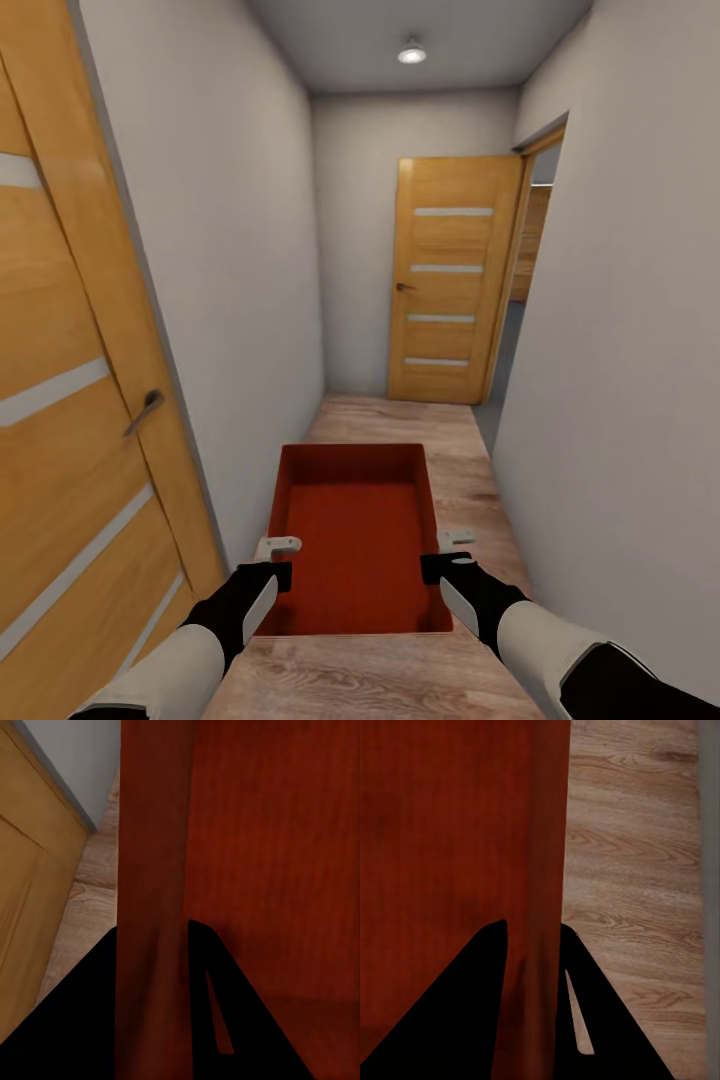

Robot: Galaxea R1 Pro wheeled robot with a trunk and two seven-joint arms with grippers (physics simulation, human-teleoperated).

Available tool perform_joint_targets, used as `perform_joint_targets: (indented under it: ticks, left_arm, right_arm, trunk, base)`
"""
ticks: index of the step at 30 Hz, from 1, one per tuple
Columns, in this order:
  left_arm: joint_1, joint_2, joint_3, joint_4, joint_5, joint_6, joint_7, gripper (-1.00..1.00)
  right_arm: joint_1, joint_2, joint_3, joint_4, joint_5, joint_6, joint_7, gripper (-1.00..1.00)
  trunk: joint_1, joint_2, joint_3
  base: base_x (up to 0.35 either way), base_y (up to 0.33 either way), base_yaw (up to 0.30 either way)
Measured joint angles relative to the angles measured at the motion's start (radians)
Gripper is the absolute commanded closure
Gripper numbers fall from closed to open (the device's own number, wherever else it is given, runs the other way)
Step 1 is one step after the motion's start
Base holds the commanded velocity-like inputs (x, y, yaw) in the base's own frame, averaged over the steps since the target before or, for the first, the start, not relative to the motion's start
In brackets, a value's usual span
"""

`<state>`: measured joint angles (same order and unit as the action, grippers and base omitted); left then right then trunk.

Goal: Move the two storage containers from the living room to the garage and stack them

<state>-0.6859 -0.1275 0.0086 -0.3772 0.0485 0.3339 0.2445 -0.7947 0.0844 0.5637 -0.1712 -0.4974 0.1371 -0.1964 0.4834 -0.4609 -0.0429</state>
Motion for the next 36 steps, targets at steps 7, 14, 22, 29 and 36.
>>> perform_joint_targets:
  ticks: [7,14,22,29,36]
  left_arm:
    - [0.000,0.000,0.000,0.000,0.000,0.000,0.000,1.00]
    - [0.000,0.000,0.000,0.000,0.000,0.000,0.000,1.00]
    - [0.000,0.000,0.000,0.000,0.000,0.000,0.000,1.00]
    - [0.000,0.000,0.000,0.000,0.000,0.000,0.000,1.00]
    - [0.000,0.000,0.001,0.000,-0.001,0.000,0.000,1.00]
  right_arm:
    - [0.000,0.000,0.000,0.000,0.000,0.000,0.000,1.00]
    - [0.000,0.000,0.000,0.000,0.000,0.000,0.000,1.00]
    - [0.000,0.000,0.000,0.000,0.000,0.000,0.000,1.00]
    - [0.000,0.000,0.000,0.000,0.000,0.000,0.000,1.00]
    - [0.000,0.000,0.000,0.000,0.000,0.000,0.000,1.00]
  trunk:
    - [0.000,0.000,0.000]
    - [0.000,0.000,0.000]
    - [0.000,0.000,0.000]
    - [0.000,0.000,0.000]
    - [0.000,0.000,0.000]
  base:
    - [0.321,0.000,0.000]
    - [0.321,0.000,0.000]
    - [0.321,0.000,-0.013]
    - [0.321,0.000,-0.206]
    - [0.321,0.000,-0.136]
